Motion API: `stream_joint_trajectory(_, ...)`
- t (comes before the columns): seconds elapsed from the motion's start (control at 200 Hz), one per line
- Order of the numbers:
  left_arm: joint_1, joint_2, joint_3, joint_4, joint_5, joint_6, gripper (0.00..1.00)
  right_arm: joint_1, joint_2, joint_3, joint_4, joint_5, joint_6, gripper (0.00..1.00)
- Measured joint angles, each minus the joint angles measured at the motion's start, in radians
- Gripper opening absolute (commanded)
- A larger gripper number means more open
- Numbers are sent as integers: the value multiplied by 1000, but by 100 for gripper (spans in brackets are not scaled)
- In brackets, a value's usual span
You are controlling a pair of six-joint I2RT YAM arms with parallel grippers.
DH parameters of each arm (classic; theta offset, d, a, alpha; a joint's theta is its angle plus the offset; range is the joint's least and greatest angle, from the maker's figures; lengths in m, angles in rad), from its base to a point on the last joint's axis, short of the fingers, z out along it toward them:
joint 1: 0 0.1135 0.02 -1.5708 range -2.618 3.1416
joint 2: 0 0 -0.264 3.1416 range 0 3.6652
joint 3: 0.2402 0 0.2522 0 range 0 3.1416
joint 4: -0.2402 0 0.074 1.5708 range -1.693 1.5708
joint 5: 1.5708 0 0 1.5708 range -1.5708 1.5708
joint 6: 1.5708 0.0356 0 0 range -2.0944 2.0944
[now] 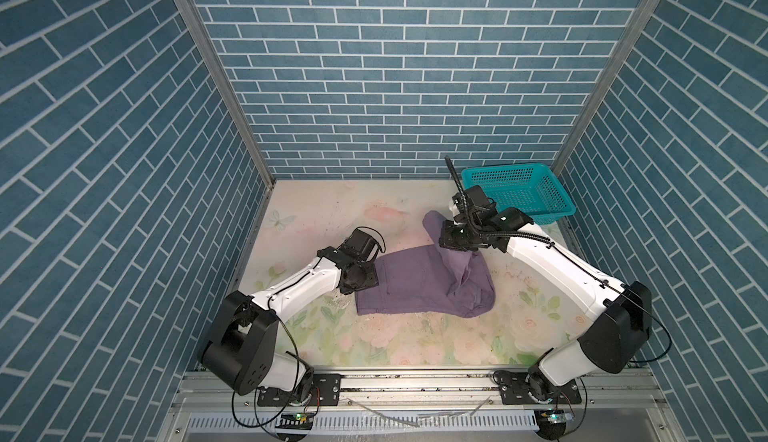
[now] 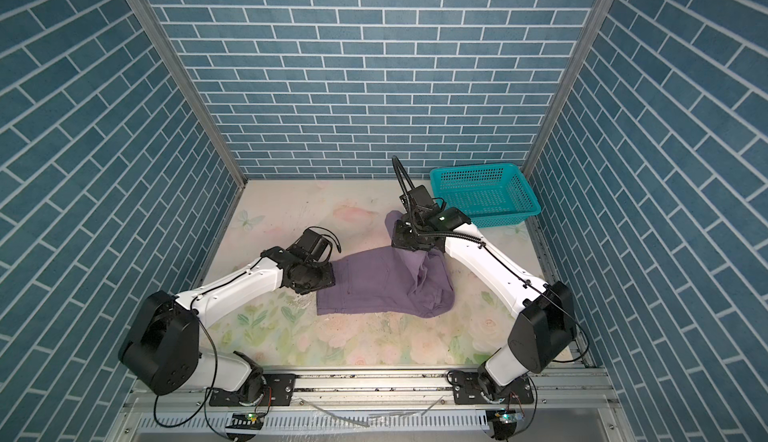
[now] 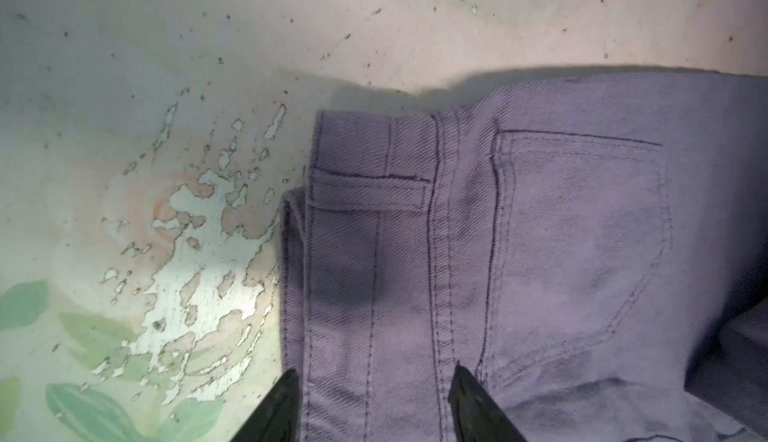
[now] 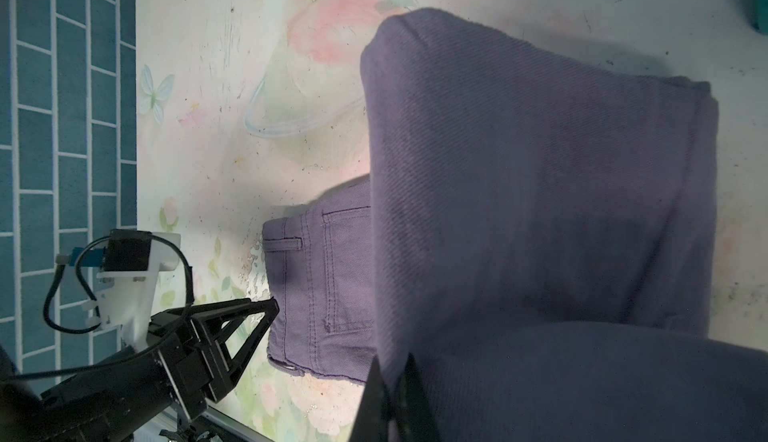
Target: Fold and stack the trousers
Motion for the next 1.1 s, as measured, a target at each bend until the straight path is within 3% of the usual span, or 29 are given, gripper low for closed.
stream_joint_trajectory(0.34,-14,-2,27,27,37,16,59,-18,-17,135,-111,13,-36,0)
stream_joint_trajectory(0.53,-89,3,117,27,45,44,59,-34,-55,140,-128,8,-37,0)
stream_joint_trajectory(0.775,-93,-4,134,54,28,35,59,-34,-40,148,-140,-21,-37,0)
stream_joint_trajectory(1.1,11,-149,27,-24,-46,7,65,29,50,168,-130,-47,-32,0)
